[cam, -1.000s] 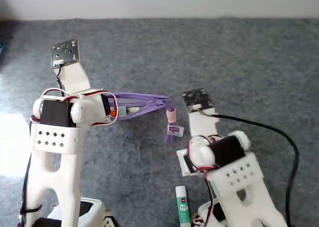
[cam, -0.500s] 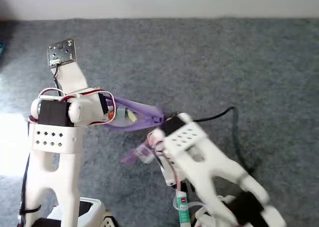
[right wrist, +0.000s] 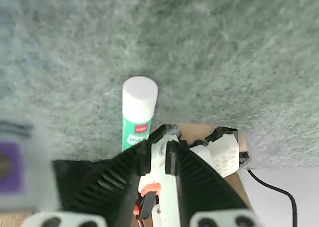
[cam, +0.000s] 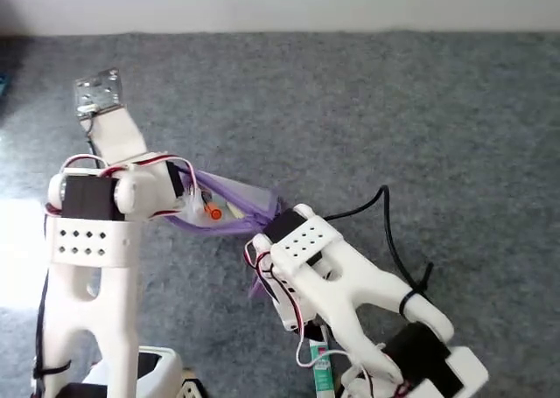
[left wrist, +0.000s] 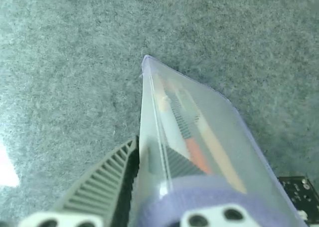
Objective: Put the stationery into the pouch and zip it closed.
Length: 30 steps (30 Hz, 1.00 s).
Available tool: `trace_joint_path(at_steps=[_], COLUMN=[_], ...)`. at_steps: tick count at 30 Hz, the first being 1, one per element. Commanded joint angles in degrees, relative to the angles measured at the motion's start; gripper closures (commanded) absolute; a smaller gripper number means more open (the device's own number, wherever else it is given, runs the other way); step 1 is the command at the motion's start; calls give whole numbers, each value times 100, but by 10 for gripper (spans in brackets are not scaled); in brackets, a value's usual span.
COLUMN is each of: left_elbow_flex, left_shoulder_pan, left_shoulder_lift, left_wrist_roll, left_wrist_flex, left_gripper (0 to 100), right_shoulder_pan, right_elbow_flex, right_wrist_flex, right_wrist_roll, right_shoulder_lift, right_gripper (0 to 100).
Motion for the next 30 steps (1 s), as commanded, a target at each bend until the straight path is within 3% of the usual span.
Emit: trace_joint_path(at_steps=[1, 11, 18, 30], left_elbow_flex=[-57, -295, -690, -673], left_shoulder_pan=[-536, -1521, -1635, -1635], left_shoulder_lift=[9, -35, 9, 9], left_wrist_roll=[308, 299, 299, 299], left_wrist_flex=[-88, 387, 536, 536], left_gripper=[988, 988, 988, 988], right_shoulder_pan=[-75, 66, 48, -470], right_elbow_flex=[-70, -44, -26, 220], right_wrist_flex=[92, 13, -145, -1121], right_wrist_roll=[-35, -26, -9, -255], right_shoulder_lift=[-549, -892, -884, 699], right_gripper=[928, 914, 690, 723])
